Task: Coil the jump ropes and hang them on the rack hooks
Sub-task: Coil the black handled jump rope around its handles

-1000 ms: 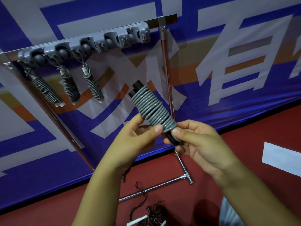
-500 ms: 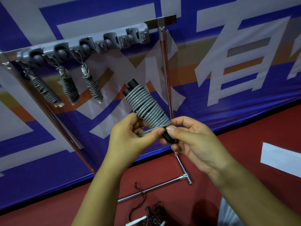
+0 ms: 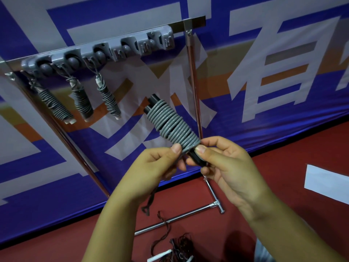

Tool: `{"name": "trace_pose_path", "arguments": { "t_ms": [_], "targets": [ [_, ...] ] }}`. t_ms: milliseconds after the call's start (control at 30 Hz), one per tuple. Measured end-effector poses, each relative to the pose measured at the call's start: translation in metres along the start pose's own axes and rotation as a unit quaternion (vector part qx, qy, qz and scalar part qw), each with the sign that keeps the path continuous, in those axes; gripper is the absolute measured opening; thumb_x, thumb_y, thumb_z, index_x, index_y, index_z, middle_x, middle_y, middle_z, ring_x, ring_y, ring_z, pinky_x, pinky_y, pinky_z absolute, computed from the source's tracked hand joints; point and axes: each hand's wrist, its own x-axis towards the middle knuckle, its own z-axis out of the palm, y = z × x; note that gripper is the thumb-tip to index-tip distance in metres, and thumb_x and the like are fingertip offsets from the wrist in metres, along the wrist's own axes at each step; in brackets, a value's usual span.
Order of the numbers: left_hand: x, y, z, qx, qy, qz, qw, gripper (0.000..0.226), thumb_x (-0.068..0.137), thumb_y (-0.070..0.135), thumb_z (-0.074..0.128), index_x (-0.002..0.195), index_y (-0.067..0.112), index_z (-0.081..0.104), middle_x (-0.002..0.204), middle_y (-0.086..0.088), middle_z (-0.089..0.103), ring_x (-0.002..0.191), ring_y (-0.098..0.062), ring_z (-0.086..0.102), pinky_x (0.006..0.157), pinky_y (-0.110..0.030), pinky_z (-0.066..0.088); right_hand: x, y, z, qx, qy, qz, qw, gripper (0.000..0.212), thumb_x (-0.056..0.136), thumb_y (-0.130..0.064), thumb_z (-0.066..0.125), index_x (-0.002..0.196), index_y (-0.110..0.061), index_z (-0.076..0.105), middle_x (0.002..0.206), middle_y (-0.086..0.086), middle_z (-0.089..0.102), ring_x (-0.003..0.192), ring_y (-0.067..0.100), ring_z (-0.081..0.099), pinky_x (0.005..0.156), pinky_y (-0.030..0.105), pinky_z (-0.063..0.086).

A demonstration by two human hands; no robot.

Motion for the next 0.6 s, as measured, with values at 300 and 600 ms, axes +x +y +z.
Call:
{"name": "trace_pose_path", "arguments": {
  "t_ms": [300, 600],
  "targets": [
    [0.002, -0.011, 0.003, -0.179, -0.040, 0.005, 0.983, 0.011, 0.069, 0.008, 0.077, 0.065, 0.016, 0.072, 0.075, -0.001, 0.070, 0.067, -0.007, 0.063, 0.063, -0.017, 0.049, 0.000, -0.002, -0.001, 0.010, -0.006, 0.013, 1.000, 0.006, 0.086, -0.002, 0.059, 0.086, -0.007, 0.060, 0.077, 0.011, 0.072, 0.066, 0.017, 0.069, 0.047, 0.017, 0.045],
    [0.008, -0.020, 0.005, -0.129, 0.058, 0.096, 0.985, 0.020, 0.062, 0.020, 0.079, 0.080, 0.016, 0.072, 0.085, -0.003, 0.071, 0.083, -0.015, 0.067, 0.076, -0.025, 0.052, 0.000, -0.008, -0.006, 0.078, -0.047, 0.096, 0.991, 0.021, 0.069, -0.013, 0.062, 0.086, -0.002, 0.059, 0.077, 0.014, 0.070, 0.063, 0.017, 0.069, 0.043, 0.013, 0.045]
  ]
}}
